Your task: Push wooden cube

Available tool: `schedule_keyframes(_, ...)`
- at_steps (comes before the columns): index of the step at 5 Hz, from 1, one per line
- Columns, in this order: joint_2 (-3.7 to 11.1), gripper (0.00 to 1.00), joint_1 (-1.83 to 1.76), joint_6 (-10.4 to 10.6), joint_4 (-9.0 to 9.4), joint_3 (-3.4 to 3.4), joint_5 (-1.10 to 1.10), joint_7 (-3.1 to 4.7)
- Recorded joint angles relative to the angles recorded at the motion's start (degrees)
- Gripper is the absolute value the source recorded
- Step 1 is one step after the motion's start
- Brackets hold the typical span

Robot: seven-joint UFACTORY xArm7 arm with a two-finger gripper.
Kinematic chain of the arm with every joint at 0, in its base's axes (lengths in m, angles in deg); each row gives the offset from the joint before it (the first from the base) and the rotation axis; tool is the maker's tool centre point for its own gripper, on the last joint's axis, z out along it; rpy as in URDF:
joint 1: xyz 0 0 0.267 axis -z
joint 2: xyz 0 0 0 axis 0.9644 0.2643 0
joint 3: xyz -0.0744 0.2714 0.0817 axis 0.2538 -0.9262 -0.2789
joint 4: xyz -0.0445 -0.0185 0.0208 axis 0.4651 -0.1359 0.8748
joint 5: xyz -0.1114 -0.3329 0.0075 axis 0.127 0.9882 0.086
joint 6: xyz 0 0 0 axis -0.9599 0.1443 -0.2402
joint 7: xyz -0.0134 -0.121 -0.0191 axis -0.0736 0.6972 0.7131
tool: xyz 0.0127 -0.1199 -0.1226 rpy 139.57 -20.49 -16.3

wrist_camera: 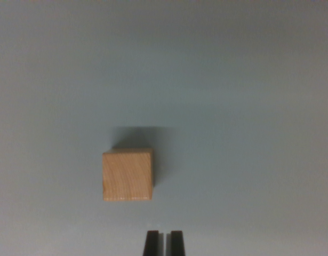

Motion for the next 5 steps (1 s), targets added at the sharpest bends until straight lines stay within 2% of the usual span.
schedule_keyframes(1, 0.0, 0.0, 0.0, 0.0, 0.0, 0.0, 0.0, 0.0)
schedule_keyframes(2, 0.43, 0.0, -0.2, 2.72, 2.32, -0.25, 0.11, -0.23)
schedule_keyframes(3, 0.43, 0.0, -0.2, 2.72, 2.32, -0.25, 0.11, -0.23)
schedule_keyframes(4, 0.87, 0.0, -0.4, 5.42, 4.63, -0.5, 0.21, -0.45)
schedule_keyframes(5, 0.87, 0.0, -0.4, 5.42, 4.63, -0.5, 0.21, -0.45)
